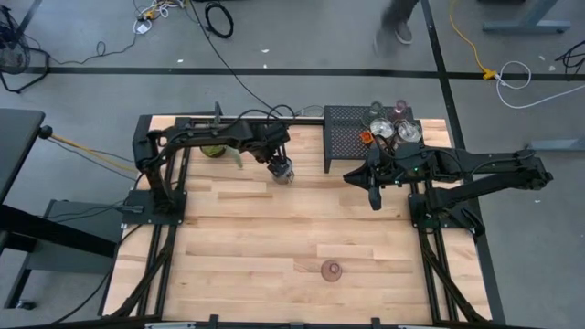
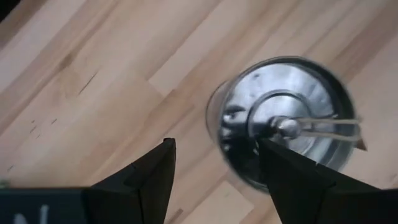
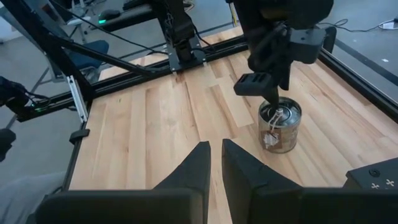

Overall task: Pick & Place candle stick holders
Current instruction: Put the brown scented candle on the shelf

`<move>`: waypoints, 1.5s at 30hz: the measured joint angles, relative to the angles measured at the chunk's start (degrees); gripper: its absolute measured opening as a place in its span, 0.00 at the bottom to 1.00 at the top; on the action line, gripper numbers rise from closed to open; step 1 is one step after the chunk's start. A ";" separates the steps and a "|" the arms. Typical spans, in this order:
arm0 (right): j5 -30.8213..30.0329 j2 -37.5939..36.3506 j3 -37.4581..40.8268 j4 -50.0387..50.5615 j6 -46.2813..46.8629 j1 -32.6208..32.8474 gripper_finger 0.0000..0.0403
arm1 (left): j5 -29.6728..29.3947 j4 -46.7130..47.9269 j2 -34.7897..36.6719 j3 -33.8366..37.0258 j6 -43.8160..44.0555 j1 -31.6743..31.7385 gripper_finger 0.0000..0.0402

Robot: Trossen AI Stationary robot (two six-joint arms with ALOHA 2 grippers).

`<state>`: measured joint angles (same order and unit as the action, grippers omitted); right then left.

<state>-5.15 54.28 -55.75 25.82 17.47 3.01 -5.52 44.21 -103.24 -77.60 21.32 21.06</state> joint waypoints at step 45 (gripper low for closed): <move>-1.94 0.02 0.00 0.84 -0.90 -0.02 0.10 | 5.82 18.50 -2.40 -40.41 -6.99 0.46 0.00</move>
<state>-7.09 54.30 -55.75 26.66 16.58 2.98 0.31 62.71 -105.64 -118.01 14.33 21.52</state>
